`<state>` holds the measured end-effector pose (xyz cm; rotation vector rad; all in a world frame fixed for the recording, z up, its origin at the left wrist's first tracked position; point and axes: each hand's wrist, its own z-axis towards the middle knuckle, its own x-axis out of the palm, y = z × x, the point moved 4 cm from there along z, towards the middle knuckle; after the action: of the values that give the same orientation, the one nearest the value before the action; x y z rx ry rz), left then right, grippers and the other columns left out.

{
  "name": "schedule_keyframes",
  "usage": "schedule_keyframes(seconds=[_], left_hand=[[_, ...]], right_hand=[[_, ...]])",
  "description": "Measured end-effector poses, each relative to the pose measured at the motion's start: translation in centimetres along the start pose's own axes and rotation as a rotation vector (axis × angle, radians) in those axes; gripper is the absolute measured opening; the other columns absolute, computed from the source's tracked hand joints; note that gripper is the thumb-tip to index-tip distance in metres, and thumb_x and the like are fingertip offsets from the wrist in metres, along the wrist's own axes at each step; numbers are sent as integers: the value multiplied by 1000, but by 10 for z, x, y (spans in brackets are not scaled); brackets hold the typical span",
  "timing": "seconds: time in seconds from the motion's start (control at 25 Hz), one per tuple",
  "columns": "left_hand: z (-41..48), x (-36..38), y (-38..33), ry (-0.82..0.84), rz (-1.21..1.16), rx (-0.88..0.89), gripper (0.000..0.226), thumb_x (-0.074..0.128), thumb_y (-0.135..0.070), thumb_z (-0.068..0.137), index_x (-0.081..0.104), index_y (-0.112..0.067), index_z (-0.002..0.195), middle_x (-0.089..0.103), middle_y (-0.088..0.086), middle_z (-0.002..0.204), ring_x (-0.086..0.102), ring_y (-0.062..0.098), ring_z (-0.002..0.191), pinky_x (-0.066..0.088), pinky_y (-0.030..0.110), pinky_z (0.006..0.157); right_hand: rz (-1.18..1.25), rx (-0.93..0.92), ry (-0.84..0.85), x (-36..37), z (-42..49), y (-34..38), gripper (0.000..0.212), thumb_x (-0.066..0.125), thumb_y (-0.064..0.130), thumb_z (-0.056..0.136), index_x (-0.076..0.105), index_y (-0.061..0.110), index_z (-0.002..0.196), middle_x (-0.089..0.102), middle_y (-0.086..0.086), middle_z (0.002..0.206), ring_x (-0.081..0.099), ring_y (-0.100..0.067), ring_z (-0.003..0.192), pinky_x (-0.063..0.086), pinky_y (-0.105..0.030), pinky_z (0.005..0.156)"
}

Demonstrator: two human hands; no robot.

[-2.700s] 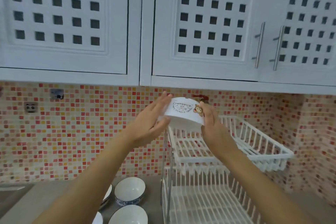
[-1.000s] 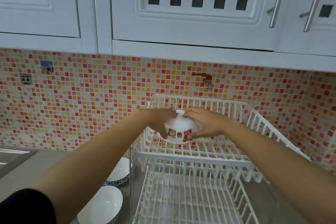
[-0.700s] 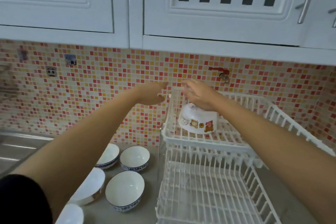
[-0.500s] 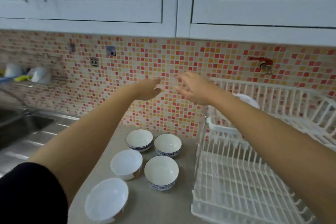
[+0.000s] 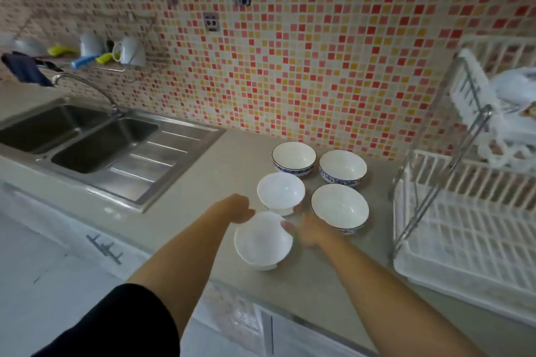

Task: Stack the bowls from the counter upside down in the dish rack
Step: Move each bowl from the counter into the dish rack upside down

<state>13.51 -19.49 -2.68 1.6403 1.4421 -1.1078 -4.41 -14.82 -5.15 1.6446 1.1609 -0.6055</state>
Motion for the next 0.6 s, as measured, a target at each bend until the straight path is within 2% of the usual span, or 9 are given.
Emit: schedule_keyframes(seconds=[0.08,0.16,0.2,0.24,0.32,0.4,0.44,0.52,0.6], left_hand=[[-3,35,14,70,-117,-67,52,37,-35,98,40,0,136,47,19,139,53,33,121,48,38,94],[-12,61,17,94,-297,-124,54,48,-29,95,34,1,137,49,20,135,62,32,110,56,31,73],[-15,68,16,76,-353,-127,56,56,-22,91,32,2,136,49,20,133,61,32,110,56,32,75],[-17,72,16,40,-385,-121,59,62,-15,87,32,3,134,49,21,133,57,34,114,54,36,83],[-19,72,18,-22,-465,-105,57,65,-2,82,33,4,129,48,23,130,54,39,115,52,44,89],[-19,61,22,-62,-722,-133,39,55,5,83,35,1,116,47,21,117,57,44,105,55,54,77],[-22,52,23,-107,-853,-152,31,50,6,84,33,-1,110,44,17,111,57,43,99,57,54,69],[-29,25,16,-214,-1011,-124,25,39,7,87,30,-4,108,39,12,109,55,37,89,58,42,51],[-35,-5,1,-305,-1053,-53,21,35,4,91,30,-6,108,39,9,109,55,28,81,53,27,39]], right_hand=[[177,105,93,42,5,-4,62,39,48,96,33,8,143,39,-16,146,42,-32,131,36,-38,108],[318,188,119,69,7,-4,55,47,33,95,38,3,139,48,-17,139,49,-32,124,41,-35,104],[341,211,86,75,7,-2,49,49,23,94,41,-1,136,50,-19,136,51,-31,122,43,-31,99],[351,225,37,77,7,-1,45,48,14,92,43,-3,133,51,-20,134,51,-31,121,44,-29,94],[401,214,-69,70,5,4,43,47,5,87,46,-3,129,53,-22,130,53,-33,118,46,-30,91],[450,131,-167,53,4,12,43,46,5,82,48,1,125,55,-22,124,57,-34,107,51,-36,88],[469,85,-209,44,4,16,43,45,6,81,48,4,124,55,-21,121,58,-33,101,54,-40,84],[492,31,-332,17,0,19,42,45,8,83,48,9,125,53,-18,120,58,-31,98,54,-39,83],[483,23,-500,-17,-15,24,40,47,12,88,49,10,129,53,-14,120,56,-30,105,48,-35,88]])
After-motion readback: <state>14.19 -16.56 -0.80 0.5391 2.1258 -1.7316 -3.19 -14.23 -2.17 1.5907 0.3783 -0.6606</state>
